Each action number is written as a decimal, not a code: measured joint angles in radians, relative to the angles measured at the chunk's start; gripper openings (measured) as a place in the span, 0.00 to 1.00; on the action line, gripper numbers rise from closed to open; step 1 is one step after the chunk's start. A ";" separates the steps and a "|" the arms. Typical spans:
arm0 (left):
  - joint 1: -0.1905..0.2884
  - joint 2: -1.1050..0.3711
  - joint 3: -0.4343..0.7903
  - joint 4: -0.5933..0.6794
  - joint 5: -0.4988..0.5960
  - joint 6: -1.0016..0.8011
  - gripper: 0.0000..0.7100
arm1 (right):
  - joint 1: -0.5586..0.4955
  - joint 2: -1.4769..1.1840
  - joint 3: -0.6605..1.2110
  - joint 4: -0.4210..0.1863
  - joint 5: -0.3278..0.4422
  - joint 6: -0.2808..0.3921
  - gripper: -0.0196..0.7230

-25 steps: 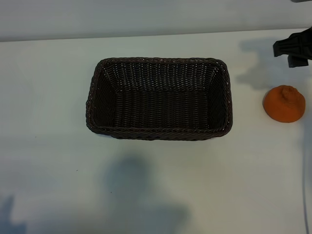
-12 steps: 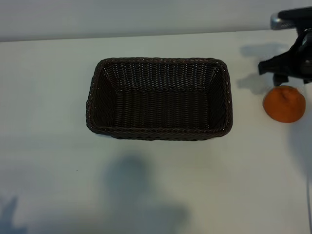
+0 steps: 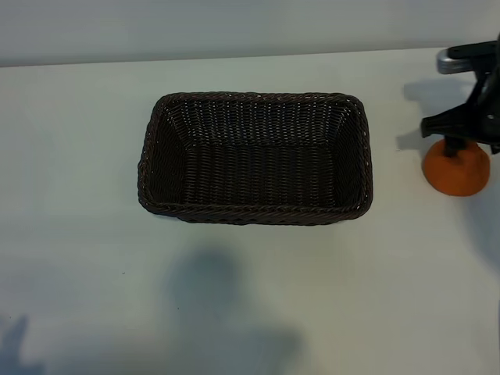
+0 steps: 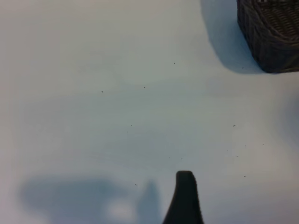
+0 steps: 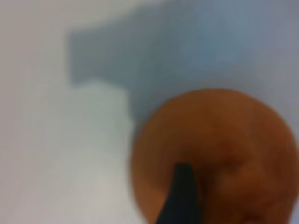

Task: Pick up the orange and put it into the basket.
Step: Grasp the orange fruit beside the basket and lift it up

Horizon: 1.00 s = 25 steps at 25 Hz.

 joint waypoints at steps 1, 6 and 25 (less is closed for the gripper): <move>0.000 0.000 0.000 0.000 0.000 0.000 0.84 | -0.015 0.003 0.000 0.013 -0.003 -0.003 0.81; 0.000 0.000 0.000 0.000 0.000 0.000 0.84 | -0.040 0.009 -0.001 0.120 -0.010 -0.083 0.81; 0.000 0.000 0.000 0.000 0.000 0.007 0.84 | -0.038 0.023 -0.005 0.220 0.008 -0.195 0.15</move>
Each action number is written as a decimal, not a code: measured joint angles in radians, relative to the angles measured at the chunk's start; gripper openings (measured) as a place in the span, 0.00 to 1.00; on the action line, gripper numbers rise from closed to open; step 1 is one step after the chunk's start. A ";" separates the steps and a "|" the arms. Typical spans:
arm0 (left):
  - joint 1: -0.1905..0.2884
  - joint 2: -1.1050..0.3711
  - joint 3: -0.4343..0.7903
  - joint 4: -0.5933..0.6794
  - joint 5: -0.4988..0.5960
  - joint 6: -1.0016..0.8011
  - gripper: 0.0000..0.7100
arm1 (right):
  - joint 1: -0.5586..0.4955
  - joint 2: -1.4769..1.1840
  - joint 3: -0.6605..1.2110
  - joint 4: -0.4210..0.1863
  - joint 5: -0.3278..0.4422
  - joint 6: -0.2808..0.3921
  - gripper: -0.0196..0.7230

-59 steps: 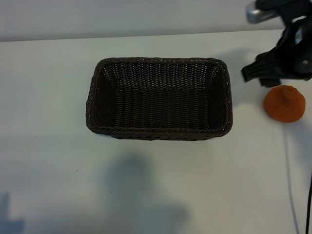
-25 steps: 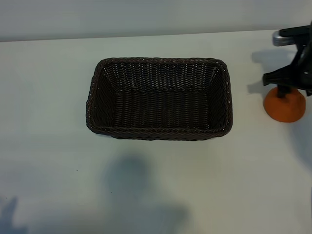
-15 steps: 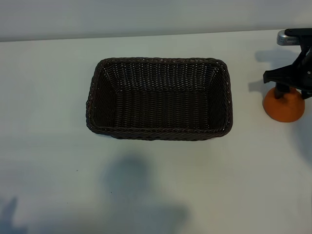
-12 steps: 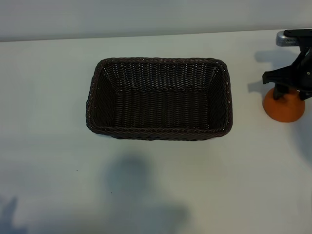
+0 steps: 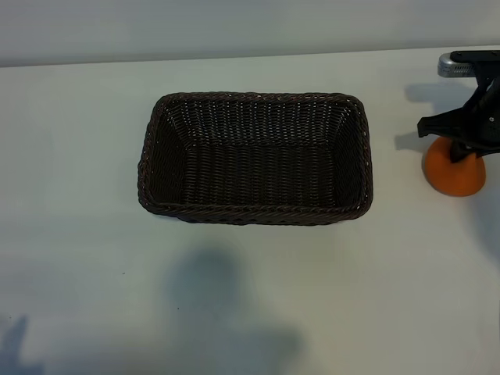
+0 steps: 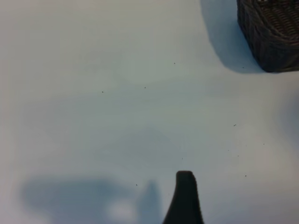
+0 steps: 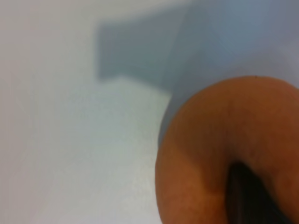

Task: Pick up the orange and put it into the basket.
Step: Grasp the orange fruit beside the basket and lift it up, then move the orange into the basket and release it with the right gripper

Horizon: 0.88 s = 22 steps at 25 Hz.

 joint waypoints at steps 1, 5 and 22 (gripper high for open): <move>0.000 0.000 0.000 0.000 0.000 0.000 0.84 | 0.000 -0.012 0.000 0.000 0.007 -0.003 0.15; 0.000 0.000 0.000 0.000 0.000 0.000 0.84 | 0.000 -0.085 0.001 0.002 0.049 -0.010 0.15; 0.000 0.000 0.000 0.003 0.000 0.000 0.84 | 0.000 -0.474 0.002 0.021 0.125 -0.015 0.14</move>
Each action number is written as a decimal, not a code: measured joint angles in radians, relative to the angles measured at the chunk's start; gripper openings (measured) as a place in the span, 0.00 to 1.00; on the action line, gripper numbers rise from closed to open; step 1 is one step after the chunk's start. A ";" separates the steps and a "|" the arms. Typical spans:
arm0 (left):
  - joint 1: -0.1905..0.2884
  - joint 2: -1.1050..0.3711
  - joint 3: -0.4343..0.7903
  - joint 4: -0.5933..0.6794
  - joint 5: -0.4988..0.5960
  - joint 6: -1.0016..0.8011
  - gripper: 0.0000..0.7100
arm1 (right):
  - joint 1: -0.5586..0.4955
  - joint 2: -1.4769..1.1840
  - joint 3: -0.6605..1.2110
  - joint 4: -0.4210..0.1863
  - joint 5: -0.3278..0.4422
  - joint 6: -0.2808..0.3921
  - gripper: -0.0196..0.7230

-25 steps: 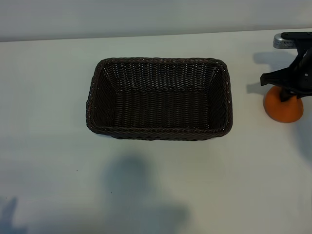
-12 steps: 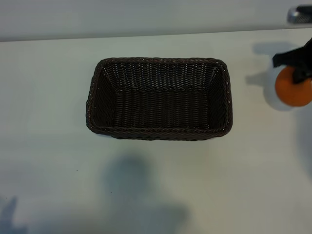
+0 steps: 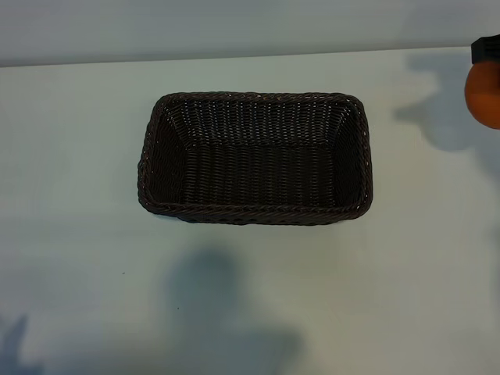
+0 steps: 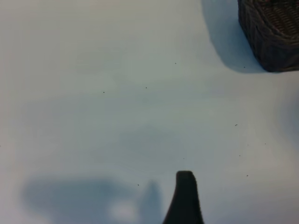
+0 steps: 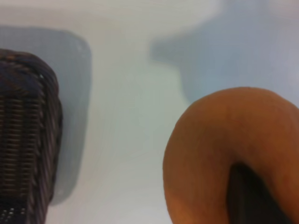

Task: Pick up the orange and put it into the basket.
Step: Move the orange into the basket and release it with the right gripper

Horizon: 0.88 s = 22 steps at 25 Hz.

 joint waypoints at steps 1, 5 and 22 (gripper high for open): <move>0.000 0.000 0.000 0.000 0.001 0.000 0.84 | 0.000 0.000 0.000 0.011 0.000 0.000 0.14; 0.000 0.000 0.000 0.000 0.001 0.000 0.84 | 0.001 -0.001 0.000 0.100 0.011 -0.034 0.14; 0.000 0.000 0.000 0.000 0.001 0.000 0.84 | 0.438 0.009 0.000 0.178 -0.083 -0.082 0.14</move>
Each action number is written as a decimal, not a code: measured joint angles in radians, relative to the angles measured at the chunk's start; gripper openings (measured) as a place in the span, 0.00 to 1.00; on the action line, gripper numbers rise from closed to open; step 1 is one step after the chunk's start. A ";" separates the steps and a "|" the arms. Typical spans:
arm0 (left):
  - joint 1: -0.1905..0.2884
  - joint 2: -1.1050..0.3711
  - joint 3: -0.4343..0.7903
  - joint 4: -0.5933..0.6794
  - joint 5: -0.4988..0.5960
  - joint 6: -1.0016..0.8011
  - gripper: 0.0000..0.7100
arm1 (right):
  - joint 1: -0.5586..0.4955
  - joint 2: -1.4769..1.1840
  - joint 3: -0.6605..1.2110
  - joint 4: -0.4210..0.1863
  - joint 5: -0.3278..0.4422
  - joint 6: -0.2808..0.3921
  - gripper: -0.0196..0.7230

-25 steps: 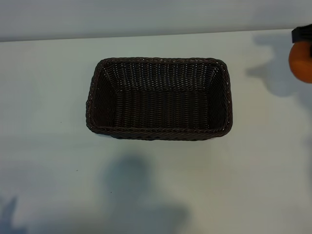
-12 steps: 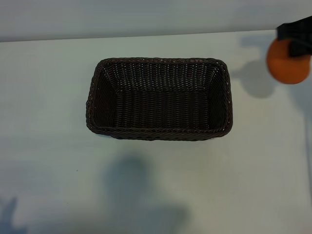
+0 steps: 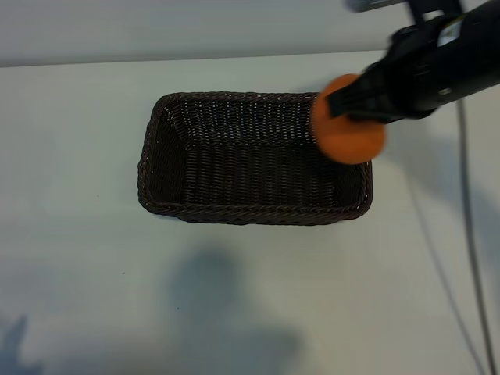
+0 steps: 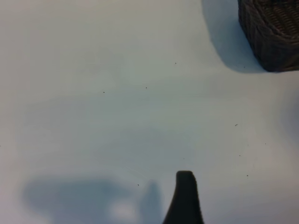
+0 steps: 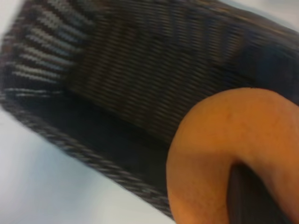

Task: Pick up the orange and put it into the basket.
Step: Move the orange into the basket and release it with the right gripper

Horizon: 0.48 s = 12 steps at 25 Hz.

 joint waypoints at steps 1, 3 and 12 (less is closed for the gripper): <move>0.000 0.000 0.000 0.000 0.000 0.000 0.84 | 0.026 0.008 0.000 0.002 -0.015 0.000 0.14; 0.000 0.000 0.000 0.000 0.000 0.000 0.84 | 0.060 0.041 0.000 0.003 -0.035 0.000 0.14; 0.000 0.000 0.000 0.000 0.000 0.000 0.84 | 0.075 0.203 -0.020 -0.023 -0.061 0.000 0.14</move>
